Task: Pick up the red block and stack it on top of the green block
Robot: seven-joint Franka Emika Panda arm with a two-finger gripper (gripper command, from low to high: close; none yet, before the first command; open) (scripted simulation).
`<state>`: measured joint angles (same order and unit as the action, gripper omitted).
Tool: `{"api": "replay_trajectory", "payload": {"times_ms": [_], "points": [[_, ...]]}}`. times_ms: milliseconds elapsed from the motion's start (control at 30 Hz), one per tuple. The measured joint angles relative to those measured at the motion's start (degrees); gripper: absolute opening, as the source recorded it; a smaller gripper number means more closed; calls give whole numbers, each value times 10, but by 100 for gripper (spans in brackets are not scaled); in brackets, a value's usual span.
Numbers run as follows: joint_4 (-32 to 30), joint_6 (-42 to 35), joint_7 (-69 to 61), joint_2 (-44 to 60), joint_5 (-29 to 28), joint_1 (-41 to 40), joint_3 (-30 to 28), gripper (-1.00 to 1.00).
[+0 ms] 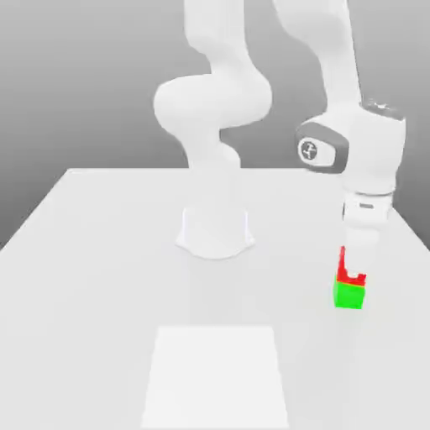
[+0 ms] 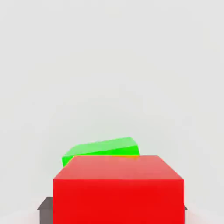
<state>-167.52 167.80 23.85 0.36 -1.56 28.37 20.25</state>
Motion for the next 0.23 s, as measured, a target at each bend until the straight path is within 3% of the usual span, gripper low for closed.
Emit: {"api": "replay_trajectory", "payload": {"times_ms": [133,233], "points": [[0,8,8,8,-12,-13,4,100],[-1,-27,-27,-30,38,23,10,100]]}}
